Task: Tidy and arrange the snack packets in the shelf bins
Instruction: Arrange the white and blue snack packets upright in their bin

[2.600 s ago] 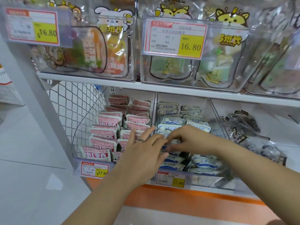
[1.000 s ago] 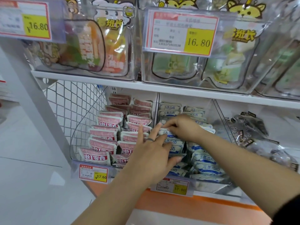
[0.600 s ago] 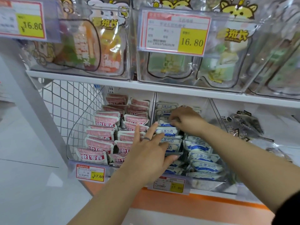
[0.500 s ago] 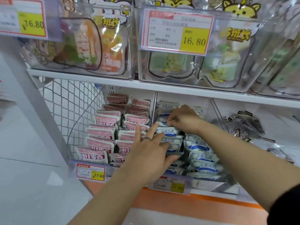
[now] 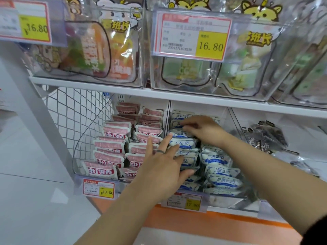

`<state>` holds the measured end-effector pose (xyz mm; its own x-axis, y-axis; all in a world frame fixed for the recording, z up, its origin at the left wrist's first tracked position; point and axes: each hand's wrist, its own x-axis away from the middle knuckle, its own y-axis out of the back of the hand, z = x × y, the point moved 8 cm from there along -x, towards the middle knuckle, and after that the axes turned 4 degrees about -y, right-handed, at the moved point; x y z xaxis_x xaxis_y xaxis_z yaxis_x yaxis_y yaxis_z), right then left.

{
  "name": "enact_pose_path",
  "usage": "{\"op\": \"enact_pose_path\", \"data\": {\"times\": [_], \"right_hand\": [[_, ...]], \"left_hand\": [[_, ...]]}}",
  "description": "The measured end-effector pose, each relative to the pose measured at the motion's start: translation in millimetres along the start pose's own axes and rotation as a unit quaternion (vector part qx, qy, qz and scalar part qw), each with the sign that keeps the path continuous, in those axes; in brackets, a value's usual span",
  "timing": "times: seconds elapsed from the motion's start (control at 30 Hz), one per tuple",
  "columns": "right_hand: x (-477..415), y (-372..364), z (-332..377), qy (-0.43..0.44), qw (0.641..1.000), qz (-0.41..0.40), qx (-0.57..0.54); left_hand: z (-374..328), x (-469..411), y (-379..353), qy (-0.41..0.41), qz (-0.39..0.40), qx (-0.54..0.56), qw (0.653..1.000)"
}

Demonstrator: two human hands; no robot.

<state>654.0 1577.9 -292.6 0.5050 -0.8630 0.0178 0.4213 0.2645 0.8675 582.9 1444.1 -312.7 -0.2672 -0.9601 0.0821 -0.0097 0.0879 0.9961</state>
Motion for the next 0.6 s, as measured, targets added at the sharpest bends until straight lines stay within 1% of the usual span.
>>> {"op": "enact_pose_path", "data": {"times": [0.07, 0.1, 0.2, 0.23, 0.4, 0.47, 0.6], "right_hand": [[16, 21, -4, -0.001, 0.999, -0.034, -0.004], [24, 24, -5, 0.000, 1.000, -0.016, 0.020], [40, 2, -7, 0.005, 0.988, 0.099, 0.121], [40, -5, -6, 0.008, 0.983, 0.113, 0.147], [23, -19, 10, 0.045, 0.958, 0.100, 0.263], [19, -21, 10, 0.044, 0.961, 0.087, 0.260], [20, -30, 0, 0.020, 0.986, 0.056, 0.155]], "left_hand": [[0, 0, -1, 0.000, -0.002, -0.002, 1.000], [0, 0, -1, -0.001, -0.003, -0.004, 1.000], [0, 0, -1, -0.001, -0.004, -0.003, 1.000], [0, 0, 0, 0.000, -0.005, -0.001, 1.000], [-1, 2, 2, 0.006, -0.007, 0.000, 1.000], [-1, 2, 2, 0.007, -0.015, -0.003, 1.000], [0, 2, 1, 0.011, -0.013, -0.011, 1.000]]}}
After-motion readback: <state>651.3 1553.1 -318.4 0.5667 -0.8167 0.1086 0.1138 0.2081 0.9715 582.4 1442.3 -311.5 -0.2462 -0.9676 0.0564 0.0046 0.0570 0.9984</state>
